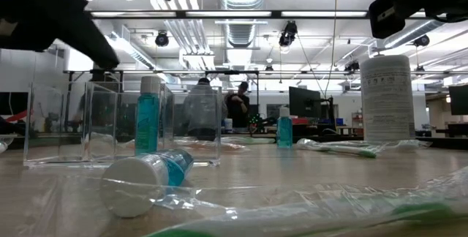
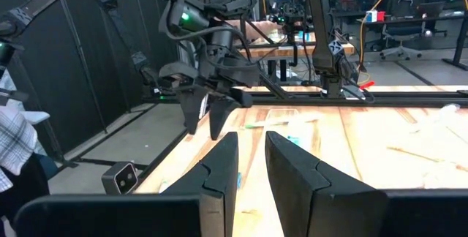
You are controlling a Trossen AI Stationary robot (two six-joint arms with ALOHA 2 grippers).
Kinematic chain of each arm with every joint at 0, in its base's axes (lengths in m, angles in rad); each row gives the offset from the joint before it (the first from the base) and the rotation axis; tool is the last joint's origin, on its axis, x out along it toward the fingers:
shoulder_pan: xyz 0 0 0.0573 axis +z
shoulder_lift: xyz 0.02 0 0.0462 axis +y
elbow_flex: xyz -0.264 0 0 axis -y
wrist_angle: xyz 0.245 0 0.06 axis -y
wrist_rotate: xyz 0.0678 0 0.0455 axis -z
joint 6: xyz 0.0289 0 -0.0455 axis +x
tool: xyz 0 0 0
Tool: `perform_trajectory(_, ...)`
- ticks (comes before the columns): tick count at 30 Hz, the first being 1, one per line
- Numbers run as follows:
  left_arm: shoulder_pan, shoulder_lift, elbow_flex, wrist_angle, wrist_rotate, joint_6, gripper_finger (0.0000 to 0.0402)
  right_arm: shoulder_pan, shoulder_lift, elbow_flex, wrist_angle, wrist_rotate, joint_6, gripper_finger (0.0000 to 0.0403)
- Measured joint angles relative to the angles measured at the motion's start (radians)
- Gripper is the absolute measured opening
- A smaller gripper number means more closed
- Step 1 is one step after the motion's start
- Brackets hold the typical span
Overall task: Pick & Place toothbrushing station
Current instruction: Put the blue mouthwash into the transparent organizer
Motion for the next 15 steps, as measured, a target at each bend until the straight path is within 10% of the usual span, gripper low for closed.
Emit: perform_trajectory(15, -0.037, 0.004, 0.000, 0.031, -0.010, -0.058, 0.0248, 0.000, 0.000, 0.000, 0.000, 0.000, 0.000, 0.0068)
